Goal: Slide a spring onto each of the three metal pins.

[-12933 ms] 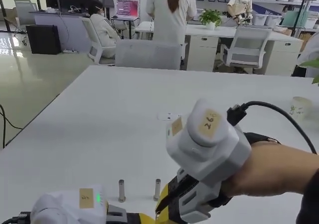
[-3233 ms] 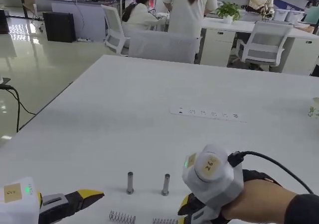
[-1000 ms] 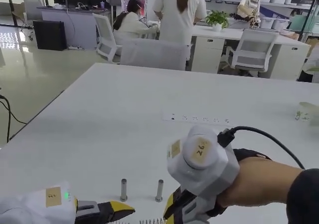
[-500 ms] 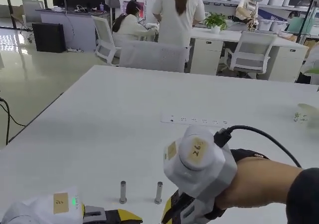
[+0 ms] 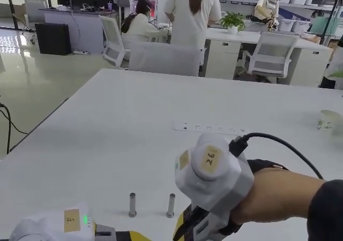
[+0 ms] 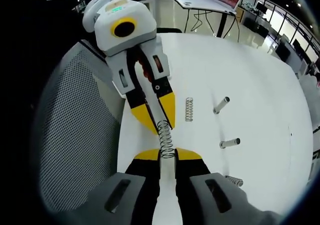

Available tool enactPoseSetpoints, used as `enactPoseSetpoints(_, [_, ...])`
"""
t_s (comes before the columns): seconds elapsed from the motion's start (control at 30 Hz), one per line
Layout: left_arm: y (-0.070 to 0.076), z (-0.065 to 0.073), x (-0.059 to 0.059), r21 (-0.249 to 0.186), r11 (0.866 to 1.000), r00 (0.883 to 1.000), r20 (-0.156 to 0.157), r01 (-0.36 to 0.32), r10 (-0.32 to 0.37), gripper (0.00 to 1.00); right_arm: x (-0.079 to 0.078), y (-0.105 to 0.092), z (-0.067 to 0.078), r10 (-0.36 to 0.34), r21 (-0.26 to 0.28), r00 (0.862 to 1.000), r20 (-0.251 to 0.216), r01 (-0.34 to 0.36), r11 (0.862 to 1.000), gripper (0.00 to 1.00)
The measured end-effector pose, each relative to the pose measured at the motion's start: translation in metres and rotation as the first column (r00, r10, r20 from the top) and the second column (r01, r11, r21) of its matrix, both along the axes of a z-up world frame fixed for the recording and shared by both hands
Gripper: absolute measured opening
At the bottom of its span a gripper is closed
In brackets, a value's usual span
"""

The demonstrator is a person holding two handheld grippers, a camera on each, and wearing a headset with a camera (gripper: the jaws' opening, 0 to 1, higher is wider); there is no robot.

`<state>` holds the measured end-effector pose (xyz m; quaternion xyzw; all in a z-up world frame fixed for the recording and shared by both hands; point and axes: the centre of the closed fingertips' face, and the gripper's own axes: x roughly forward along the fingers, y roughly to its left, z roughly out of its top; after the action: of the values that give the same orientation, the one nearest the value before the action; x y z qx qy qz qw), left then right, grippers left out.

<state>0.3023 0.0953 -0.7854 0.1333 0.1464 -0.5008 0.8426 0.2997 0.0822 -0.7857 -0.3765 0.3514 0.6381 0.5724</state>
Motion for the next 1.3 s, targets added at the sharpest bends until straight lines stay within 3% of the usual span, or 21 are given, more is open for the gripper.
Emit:
enactPoseSetpoints(0.73, [0.001, 0.001, -0.001, -0.016, 1.000, 1.000, -0.008, -0.015, 0.014, 0.03, -0.004, 0.021, 0.027, 0.016, 0.079, 0.999, 0.035, -0.018, 0.997, 0.07])
enactPoseSetpoints(1.3, [-0.004, 0.001, 0.000, -0.023, 1.000, 1.000, -0.012, -0.007, 0.007, 0.03, -0.008, 0.031, 0.031, 0.040, 0.082, 0.998, 0.053, -0.044, 0.996, 0.07])
